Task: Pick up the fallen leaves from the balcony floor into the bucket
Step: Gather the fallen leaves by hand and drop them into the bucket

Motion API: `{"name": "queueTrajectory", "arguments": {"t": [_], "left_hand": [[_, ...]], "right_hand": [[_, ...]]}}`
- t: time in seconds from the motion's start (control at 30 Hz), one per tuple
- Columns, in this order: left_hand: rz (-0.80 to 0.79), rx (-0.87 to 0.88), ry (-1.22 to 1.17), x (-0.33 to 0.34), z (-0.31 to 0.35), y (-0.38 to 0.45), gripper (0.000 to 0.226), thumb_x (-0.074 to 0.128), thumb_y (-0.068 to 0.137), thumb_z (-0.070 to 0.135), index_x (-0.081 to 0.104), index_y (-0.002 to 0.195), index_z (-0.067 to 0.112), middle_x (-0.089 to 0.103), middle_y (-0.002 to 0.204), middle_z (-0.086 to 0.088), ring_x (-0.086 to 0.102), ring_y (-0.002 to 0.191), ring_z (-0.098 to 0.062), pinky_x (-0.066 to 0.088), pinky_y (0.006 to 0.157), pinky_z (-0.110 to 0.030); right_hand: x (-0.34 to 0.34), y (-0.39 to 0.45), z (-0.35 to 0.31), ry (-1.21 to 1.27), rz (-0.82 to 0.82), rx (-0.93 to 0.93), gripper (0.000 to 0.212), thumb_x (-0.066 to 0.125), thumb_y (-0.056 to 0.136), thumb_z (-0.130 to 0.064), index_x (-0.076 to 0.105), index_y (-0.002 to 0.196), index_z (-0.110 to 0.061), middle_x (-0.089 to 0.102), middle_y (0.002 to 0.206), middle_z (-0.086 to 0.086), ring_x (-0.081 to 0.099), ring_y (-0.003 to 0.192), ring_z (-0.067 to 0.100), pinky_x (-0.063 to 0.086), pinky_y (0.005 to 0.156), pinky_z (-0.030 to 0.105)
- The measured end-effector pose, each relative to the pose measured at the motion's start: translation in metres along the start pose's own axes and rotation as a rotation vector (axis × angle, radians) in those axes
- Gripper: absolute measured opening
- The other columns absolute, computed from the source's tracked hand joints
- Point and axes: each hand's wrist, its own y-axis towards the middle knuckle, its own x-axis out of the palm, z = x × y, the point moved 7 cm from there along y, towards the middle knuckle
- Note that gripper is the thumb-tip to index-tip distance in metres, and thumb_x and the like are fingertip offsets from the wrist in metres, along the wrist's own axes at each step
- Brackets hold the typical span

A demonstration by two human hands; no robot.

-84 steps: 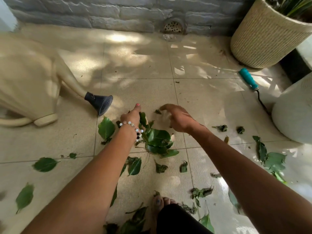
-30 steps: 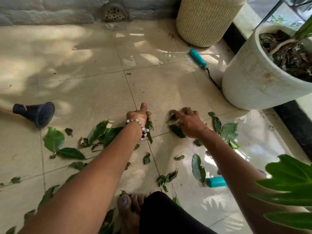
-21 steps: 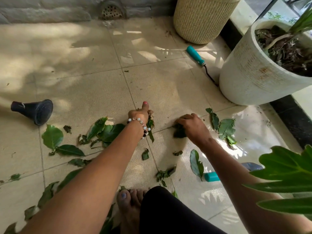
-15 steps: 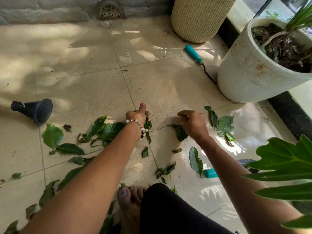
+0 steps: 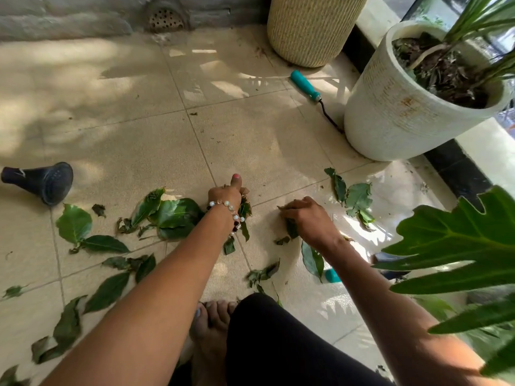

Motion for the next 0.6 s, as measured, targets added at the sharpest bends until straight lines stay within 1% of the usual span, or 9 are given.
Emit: {"name": "queueTrajectory", "arguments": {"t": [0.1,0.13,0.2,0.27,0.33,0.4,0.47,0.53,0.6], "left_hand": [[-0.008,-0.041,0.002,0.004,-0.008,-0.001,0.065,0.066,0.082,0.057,0.059,0.116,0.002,0.073,0.091,-0.007,0.069,0.097,-0.031,0.051,0.095,-0.049],[-0.003,-0.041,0.009,0.006,-0.010,-0.001,0.062,0.066,0.082,0.056,0.057,0.111,0.002,0.072,0.098,-0.008,0.067,0.099,-0.030,0.050,0.096,-0.047],[0.011,-0.033,0.062,0.008,-0.009,-0.006,0.046,0.062,0.089,0.049,0.057,0.094,0.003,0.067,0.095,-0.005,0.063,0.092,-0.025,0.050,0.092,-0.039],[0.046,-0.031,0.087,0.011,-0.008,-0.010,0.049,0.060,0.091,0.049,0.062,0.108,0.003,0.066,0.105,-0.005,0.062,0.101,-0.027,0.050,0.094,-0.038],[0.069,-0.059,0.101,0.014,-0.010,-0.013,0.060,0.058,0.090,0.052,0.056,0.124,0.002,0.063,0.118,-0.009,0.060,0.111,-0.030,0.048,0.095,-0.038],[0.039,-0.102,0.052,0.020,-0.010,-0.017,0.062,0.053,0.089,0.058,0.060,0.117,0.003,0.066,0.112,-0.011,0.064,0.103,-0.029,0.053,0.086,-0.037],[-0.030,-0.157,-0.061,0.031,-0.010,-0.019,0.072,0.048,0.086,0.067,0.062,0.116,0.003,0.068,0.110,-0.009,0.066,0.098,-0.028,0.053,0.085,-0.036],[-0.094,-0.200,-0.147,0.042,-0.006,-0.020,0.073,0.039,0.092,0.065,0.057,0.125,0.003,0.062,0.120,-0.006,0.059,0.115,-0.029,0.045,0.096,-0.036],[-0.148,-0.235,-0.197,0.047,0.002,-0.022,0.070,0.034,0.098,0.058,0.050,0.134,0.000,0.055,0.128,-0.009,0.048,0.129,-0.028,0.036,0.103,-0.037]], "right_hand": [[-0.012,0.002,0.012,0.313,0.127,0.189,0.029,0.057,0.092,-0.005,0.067,0.118,-0.013,0.065,0.123,0.006,0.058,0.115,0.019,0.045,0.100,0.028],[-0.018,0.003,0.013,0.476,0.179,0.243,0.028,0.061,0.090,-0.004,0.068,0.116,-0.013,0.067,0.121,0.004,0.060,0.111,0.014,0.045,0.101,0.027],[-0.029,0.003,0.011,0.830,0.279,0.336,0.028,0.068,0.084,-0.003,0.071,0.109,-0.015,0.069,0.117,0.001,0.063,0.106,0.010,0.049,0.098,0.028],[-0.037,0.008,0.003,1.147,0.342,0.380,0.028,0.069,0.081,0.001,0.072,0.104,-0.015,0.070,0.114,0.004,0.066,0.103,0.015,0.054,0.094,0.033],[-0.044,0.017,-0.011,1.280,0.391,0.356,0.028,0.070,0.080,0.002,0.072,0.105,-0.011,0.071,0.111,0.006,0.067,0.102,0.019,0.055,0.092,0.036],[-0.047,0.022,-0.026,1.115,0.408,0.323,0.031,0.068,0.083,0.002,0.070,0.111,-0.009,0.070,0.113,0.006,0.067,0.103,0.018,0.054,0.094,0.035],[-0.053,0.020,-0.045,0.712,0.460,0.220,0.031,0.060,0.087,0.005,0.069,0.114,-0.007,0.070,0.113,0.007,0.066,0.101,0.018,0.051,0.091,0.024],[-0.052,0.019,-0.062,0.490,0.492,0.058,0.028,0.051,0.087,0.003,0.071,0.106,-0.003,0.071,0.101,0.012,0.065,0.089,0.025,0.050,0.079,0.027],[-0.041,0.024,-0.068,0.394,0.358,-0.051,0.032,0.041,0.088,-0.013,0.067,0.103,-0.002,0.069,0.097,0.013,0.063,0.088,0.030,0.049,0.078,0.036]]}}
